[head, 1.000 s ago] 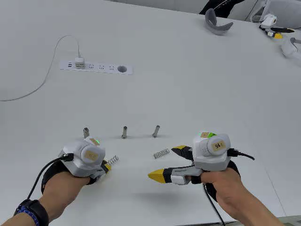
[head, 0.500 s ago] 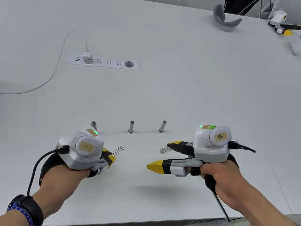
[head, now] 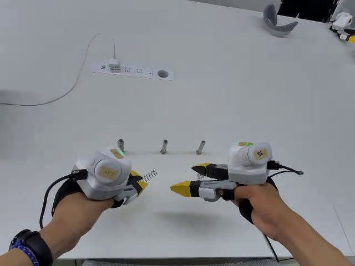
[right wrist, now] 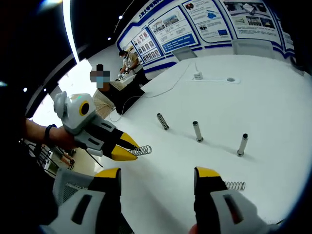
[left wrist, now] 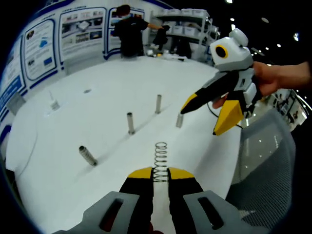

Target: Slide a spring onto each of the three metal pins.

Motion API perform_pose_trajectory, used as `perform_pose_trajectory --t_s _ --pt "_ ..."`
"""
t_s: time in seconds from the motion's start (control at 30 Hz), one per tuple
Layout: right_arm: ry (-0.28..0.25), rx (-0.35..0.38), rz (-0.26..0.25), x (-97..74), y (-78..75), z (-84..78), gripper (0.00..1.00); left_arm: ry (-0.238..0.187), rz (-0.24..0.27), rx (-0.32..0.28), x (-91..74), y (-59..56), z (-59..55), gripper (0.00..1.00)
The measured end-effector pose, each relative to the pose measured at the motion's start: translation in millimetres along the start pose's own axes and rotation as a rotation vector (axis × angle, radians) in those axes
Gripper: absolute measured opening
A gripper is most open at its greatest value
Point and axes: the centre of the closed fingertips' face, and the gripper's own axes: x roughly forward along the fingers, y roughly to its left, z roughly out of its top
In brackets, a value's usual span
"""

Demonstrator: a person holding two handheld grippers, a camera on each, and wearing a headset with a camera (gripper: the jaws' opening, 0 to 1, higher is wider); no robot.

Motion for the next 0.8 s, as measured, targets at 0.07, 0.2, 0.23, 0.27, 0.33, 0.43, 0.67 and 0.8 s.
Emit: perform_pose_trajectory --t_s 0.07,0.2,0.23,0.27,0.33,0.43,0.67,0.8 --pt "-0.004 0.004 0.012 1.8 2.5 2.2 0.59 -0.003 -0.001 0.005 -1.4 -0.8 1.7 0.10" --pt "-0.013 0.029 0.037 6.4 6.2 7.7 0.55 -0.013 -0.006 0.018 -5.1 -3.7 7.5 0.10" --pt "-0.016 0.035 0.045 7.5 7.6 9.0 0.54 -0.016 -0.007 0.019 -5.8 -4.0 8.7 0.10" --pt "-0.021 0.046 0.059 9.1 10.1 11.0 0.53 -0.021 -0.009 0.019 -6.4 -4.6 10.4 0.10" --pt "-0.021 0.066 0.084 11.8 14.9 12.7 0.49 -0.027 -0.011 0.025 -7.6 -6.4 13.1 0.10" --pt "-0.021 0.078 0.101 16.1 18.0 13.3 0.47 -0.035 -0.017 0.031 -8.8 -9.0 15.6 0.10" --pt "-0.016 0.141 0.170 22.0 32.0 13.4 0.39 -0.044 -0.035 0.048 -10.7 -17.5 17.5 0.10" --pt "-0.014 0.155 0.189 24.2 36.9 13.5 0.34 -0.044 -0.045 0.054 -11.6 -21.5 16.8 0.10"
